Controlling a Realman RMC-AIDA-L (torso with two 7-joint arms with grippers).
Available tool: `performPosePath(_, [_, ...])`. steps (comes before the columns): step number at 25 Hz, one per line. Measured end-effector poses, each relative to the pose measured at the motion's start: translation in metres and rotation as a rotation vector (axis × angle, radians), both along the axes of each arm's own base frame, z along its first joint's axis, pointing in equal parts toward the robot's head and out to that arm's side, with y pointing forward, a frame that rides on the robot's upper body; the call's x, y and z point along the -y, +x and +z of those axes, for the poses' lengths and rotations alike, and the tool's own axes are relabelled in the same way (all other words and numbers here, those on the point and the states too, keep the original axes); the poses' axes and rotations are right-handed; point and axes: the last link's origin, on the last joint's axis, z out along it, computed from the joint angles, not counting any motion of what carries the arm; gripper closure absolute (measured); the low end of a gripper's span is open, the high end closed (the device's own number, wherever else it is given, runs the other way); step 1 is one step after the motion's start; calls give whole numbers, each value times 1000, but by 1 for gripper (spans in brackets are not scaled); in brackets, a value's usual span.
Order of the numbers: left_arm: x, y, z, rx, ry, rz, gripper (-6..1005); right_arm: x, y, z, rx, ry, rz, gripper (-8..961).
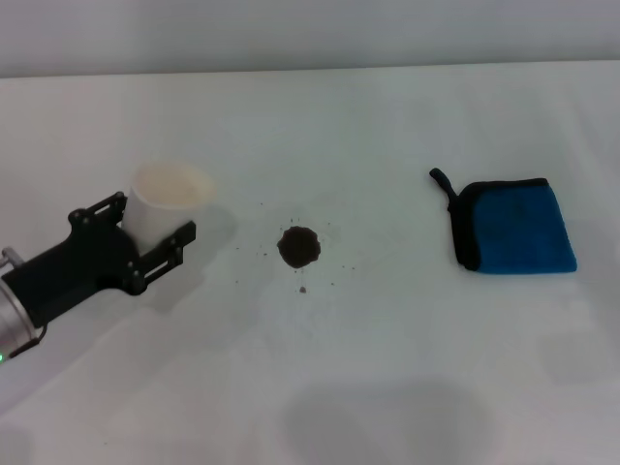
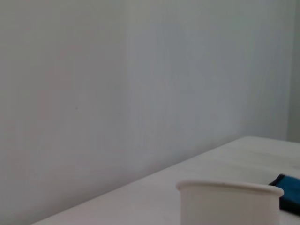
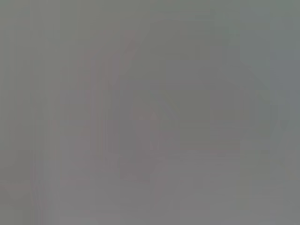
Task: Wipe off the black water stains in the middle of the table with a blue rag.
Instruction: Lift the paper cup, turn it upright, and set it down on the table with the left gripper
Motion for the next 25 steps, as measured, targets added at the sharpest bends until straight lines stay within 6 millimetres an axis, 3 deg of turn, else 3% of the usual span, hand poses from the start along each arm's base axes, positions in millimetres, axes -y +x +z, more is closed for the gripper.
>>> performPosePath(12, [22,-27,-6,-86,145,51,379,15,2,0,-16,5,5,81])
performPosePath(25, [35,-27,-39,-229,203,18,381,25,1,0,-24,15,16,82])
